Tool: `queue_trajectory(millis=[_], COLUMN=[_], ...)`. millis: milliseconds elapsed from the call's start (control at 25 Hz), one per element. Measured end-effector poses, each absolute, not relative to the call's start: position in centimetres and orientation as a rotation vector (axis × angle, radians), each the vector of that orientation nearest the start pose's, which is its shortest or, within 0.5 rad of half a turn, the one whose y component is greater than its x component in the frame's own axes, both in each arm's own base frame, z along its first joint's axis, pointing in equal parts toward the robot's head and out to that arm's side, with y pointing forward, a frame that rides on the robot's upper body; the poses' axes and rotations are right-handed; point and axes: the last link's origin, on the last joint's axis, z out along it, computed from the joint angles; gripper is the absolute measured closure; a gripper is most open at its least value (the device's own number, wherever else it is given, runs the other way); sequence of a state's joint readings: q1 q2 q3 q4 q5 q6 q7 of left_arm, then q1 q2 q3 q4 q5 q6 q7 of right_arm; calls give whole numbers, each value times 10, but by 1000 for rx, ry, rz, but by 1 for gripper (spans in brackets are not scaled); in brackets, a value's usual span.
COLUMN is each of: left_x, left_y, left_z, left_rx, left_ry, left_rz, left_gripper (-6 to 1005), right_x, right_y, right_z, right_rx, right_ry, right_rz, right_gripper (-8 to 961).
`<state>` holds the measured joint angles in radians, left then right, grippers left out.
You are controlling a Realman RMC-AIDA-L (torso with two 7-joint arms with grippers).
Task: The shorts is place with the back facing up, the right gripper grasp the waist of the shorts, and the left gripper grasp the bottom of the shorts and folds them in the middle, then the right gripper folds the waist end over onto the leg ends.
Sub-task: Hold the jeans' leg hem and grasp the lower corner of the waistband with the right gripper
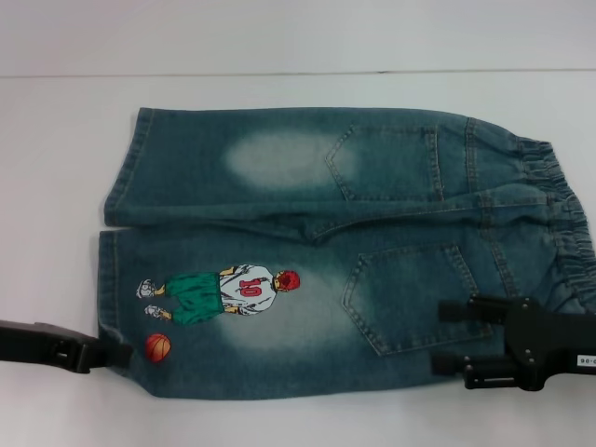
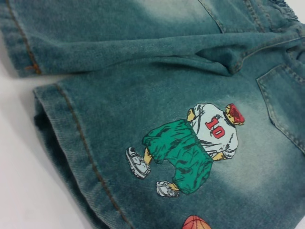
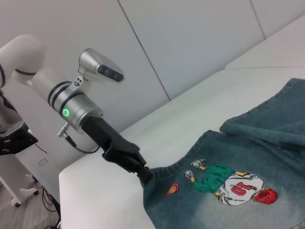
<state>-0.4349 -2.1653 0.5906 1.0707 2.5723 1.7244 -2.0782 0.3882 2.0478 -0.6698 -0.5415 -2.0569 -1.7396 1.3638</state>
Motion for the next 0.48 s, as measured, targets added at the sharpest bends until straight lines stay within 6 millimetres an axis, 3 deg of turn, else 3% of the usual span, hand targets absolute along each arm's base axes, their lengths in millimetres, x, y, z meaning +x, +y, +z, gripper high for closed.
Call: queue_trajectory(millis=[280,480], left_x=[-307,-304], left_y=[282,284], left_z=[26,28], left_rx=[-2534,-2536], left_ry=[-1527,-1511], left_rz=[-79,-101], left_gripper=[992,992], right_x=[304,328], right_y=[257,246], right_z=[5,37], right_rx=[-2731,-2459], right_ry=[901,1073], right_rz=[907,1032], right_gripper=[39,40])
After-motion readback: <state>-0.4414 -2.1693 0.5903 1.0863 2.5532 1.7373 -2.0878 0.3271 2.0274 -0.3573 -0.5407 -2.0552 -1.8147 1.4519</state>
